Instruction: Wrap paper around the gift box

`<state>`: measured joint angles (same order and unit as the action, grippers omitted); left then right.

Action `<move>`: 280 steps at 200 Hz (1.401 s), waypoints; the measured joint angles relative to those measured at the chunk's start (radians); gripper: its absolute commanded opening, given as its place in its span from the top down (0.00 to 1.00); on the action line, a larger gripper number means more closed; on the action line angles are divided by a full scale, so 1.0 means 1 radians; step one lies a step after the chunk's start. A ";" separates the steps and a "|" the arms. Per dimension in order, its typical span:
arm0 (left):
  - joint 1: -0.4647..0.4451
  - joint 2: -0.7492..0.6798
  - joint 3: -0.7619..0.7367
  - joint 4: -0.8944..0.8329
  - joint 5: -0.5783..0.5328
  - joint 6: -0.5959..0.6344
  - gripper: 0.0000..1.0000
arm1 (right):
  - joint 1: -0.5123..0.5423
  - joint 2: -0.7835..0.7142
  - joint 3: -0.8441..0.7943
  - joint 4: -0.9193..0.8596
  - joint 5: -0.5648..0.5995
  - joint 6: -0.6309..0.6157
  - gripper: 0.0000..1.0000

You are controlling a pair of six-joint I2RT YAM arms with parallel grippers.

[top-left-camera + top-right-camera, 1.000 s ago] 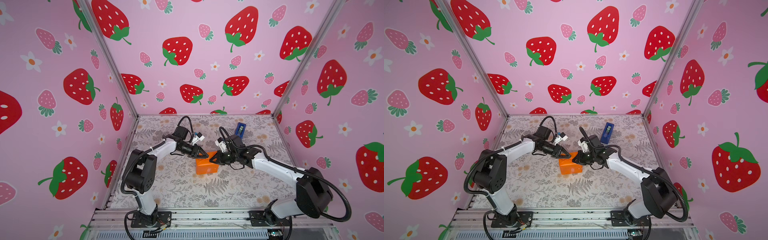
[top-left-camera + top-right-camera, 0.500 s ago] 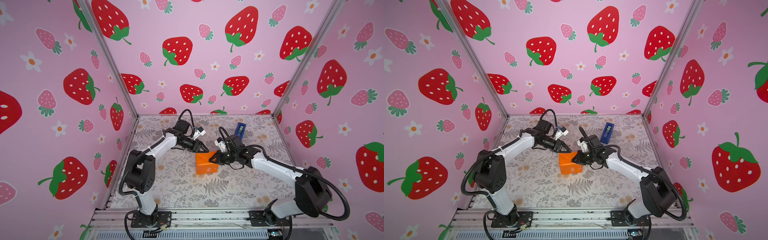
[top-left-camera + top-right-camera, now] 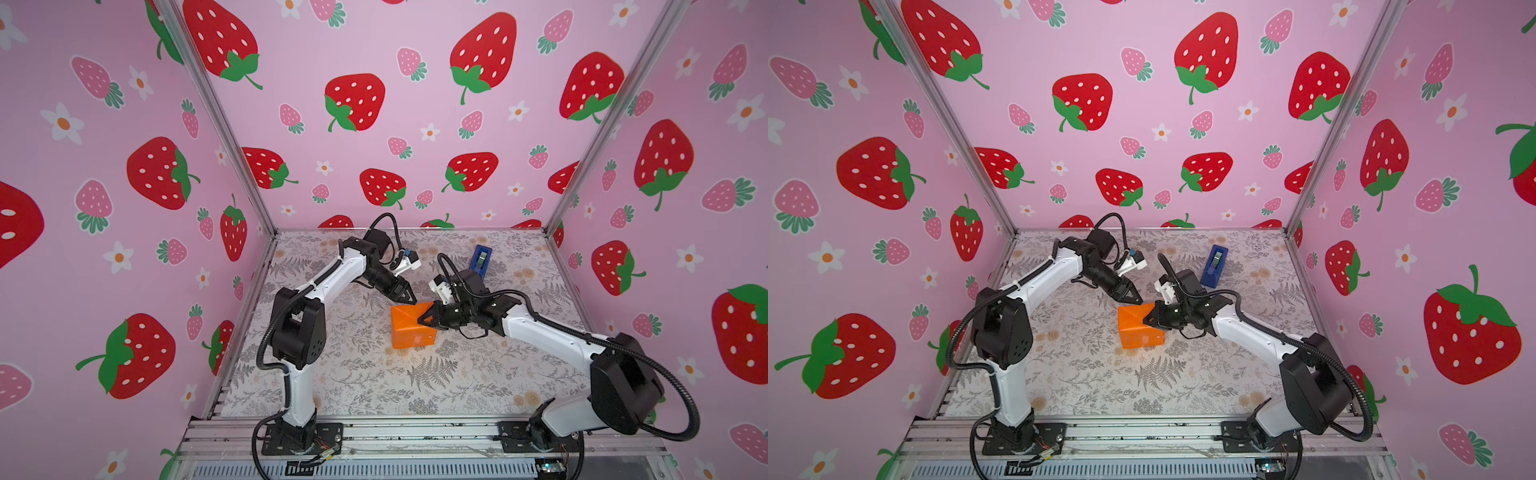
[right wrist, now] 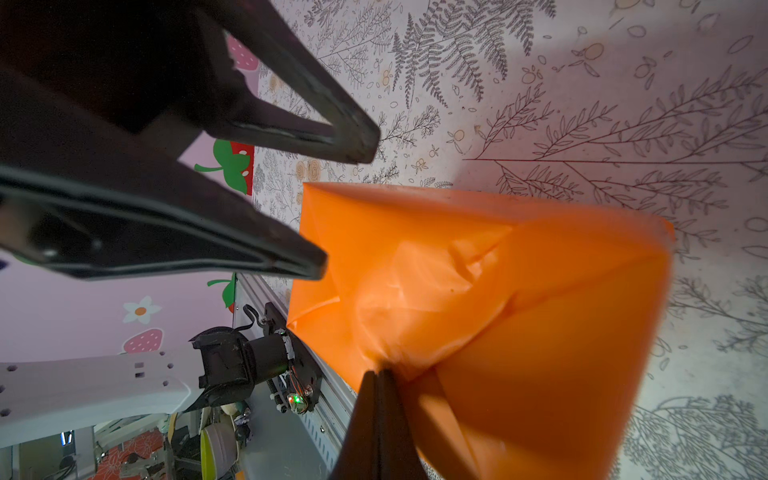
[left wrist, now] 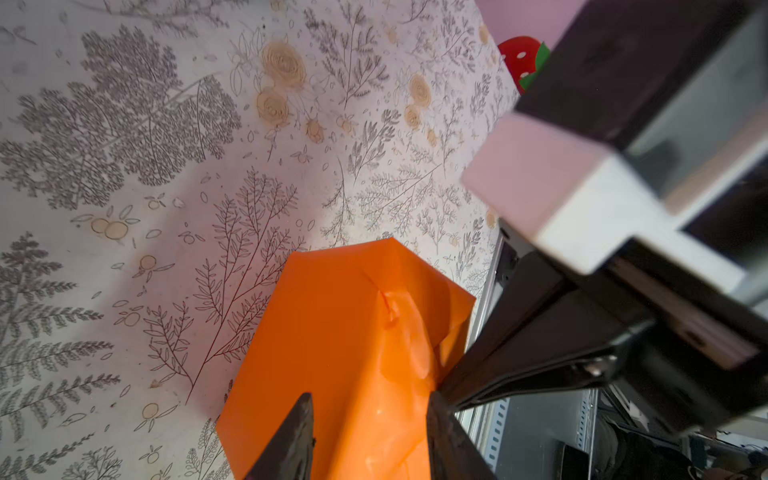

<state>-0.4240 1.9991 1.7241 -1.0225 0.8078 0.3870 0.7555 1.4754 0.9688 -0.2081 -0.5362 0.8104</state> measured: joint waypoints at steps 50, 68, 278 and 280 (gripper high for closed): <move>-0.016 0.060 0.042 -0.069 -0.024 0.053 0.52 | 0.000 0.000 0.001 -0.001 0.001 0.001 1.00; -0.031 0.077 0.065 -0.094 -0.040 0.073 0.54 | 0.000 0.000 0.003 -0.002 0.003 0.001 1.00; -0.027 -0.083 -0.182 0.032 -0.042 -0.028 0.54 | 0.000 -0.066 -0.169 0.058 0.048 0.163 1.00; -0.026 -0.089 -0.190 0.039 -0.042 -0.035 0.54 | -0.002 -0.062 -0.166 0.058 0.048 0.161 1.00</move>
<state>-0.4496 1.9106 1.5341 -0.9840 0.7658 0.3519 0.7540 1.4132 0.8032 -0.1501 -0.4877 0.9714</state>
